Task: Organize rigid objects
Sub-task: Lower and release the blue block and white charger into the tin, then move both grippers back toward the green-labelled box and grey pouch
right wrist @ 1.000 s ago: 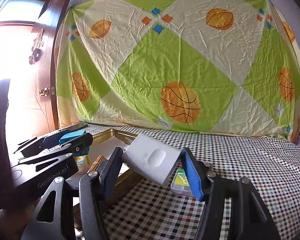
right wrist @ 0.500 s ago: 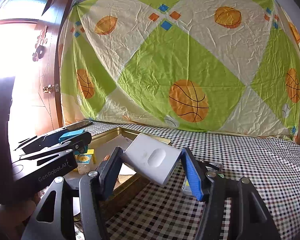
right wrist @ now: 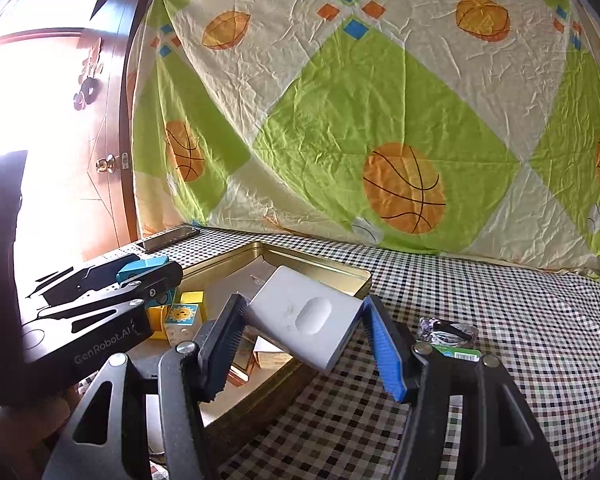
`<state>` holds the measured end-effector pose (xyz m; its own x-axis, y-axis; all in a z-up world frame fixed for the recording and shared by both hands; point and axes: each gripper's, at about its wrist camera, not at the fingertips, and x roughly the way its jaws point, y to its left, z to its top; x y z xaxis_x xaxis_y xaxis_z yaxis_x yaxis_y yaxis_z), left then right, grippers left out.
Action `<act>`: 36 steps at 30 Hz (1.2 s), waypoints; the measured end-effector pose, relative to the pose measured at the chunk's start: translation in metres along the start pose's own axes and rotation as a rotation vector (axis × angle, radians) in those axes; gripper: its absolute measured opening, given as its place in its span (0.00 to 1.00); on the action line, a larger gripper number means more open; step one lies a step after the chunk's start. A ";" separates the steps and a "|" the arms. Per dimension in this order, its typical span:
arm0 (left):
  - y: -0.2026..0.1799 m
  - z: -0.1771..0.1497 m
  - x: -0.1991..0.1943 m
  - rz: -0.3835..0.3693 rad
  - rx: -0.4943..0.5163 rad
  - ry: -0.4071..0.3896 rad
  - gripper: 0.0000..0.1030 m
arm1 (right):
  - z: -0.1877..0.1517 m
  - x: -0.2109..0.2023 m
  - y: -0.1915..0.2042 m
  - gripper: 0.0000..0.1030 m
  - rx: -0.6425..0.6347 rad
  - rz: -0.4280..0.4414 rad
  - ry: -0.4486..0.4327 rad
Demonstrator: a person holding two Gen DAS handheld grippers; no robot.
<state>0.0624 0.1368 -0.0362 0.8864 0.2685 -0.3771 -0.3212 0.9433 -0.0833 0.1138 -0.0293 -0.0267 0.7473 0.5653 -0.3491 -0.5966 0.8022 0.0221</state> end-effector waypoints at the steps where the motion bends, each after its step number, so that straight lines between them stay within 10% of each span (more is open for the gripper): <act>1: 0.001 0.000 0.001 0.005 0.003 0.006 0.49 | 0.001 0.005 0.000 0.60 0.003 0.007 0.011; 14: 0.012 0.001 0.022 0.076 0.039 0.088 0.50 | 0.012 0.067 0.015 0.61 -0.004 0.099 0.158; 22: 0.018 0.001 0.013 0.087 -0.001 0.057 0.84 | 0.007 0.049 0.002 0.70 0.030 0.084 0.148; 36: -0.111 0.004 -0.004 -0.164 0.155 0.059 0.97 | -0.016 -0.026 -0.127 0.73 0.139 -0.286 0.125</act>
<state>0.0955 0.0320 -0.0222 0.9002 0.1019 -0.4234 -0.1157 0.9933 -0.0069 0.1659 -0.1492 -0.0358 0.8321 0.2925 -0.4713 -0.3159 0.9483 0.0309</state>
